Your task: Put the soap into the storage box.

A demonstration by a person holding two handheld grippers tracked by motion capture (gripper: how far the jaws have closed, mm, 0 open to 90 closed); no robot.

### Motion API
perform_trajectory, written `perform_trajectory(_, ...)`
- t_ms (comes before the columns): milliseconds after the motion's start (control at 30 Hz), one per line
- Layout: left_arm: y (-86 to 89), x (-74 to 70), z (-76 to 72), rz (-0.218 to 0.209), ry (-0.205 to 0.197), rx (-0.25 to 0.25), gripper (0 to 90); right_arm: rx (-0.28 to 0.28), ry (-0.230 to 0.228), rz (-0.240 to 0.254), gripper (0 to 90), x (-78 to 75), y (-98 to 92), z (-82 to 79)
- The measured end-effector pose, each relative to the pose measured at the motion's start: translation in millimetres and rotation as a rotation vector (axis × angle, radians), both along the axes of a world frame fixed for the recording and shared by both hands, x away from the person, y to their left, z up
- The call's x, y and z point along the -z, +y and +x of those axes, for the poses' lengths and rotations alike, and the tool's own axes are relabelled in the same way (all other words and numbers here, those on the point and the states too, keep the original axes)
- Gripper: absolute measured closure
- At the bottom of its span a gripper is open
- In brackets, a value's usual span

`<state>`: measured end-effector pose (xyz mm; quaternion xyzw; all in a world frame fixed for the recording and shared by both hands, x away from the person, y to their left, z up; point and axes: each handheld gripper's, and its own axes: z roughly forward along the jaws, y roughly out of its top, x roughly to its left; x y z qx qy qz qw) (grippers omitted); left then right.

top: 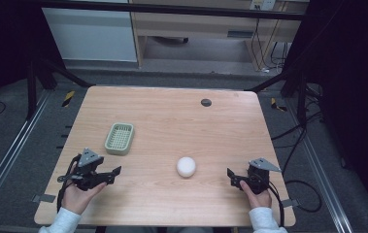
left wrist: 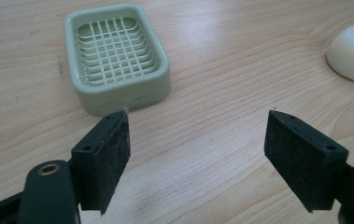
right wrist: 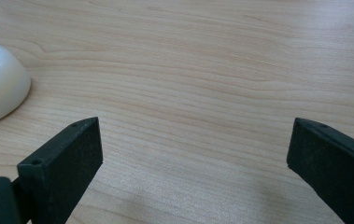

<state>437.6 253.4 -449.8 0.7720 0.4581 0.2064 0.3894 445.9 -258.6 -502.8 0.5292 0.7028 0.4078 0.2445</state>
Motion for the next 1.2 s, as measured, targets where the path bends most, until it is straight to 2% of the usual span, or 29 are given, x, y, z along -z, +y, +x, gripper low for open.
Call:
perform_trajectory(400,-17.1,-4.9,-0.6,0.024,-0.009,0.050,22.5,-0.005,-0.008,-0.004,3.9,-1.1,0.4,-0.4)
perform_trajectory(767,-37.5,-13.9,6.5,0.047,-0.005,0.101,22.4,0.000,0.003,-0.013,3.7,-0.2,1.0,-0.1)
perform_trajectory(1200,-75.6,-28.0,14.7,0.057,-0.023,0.172,21.4,0.000,0.002,-0.015,3.7,0.1,0.4,0.4)
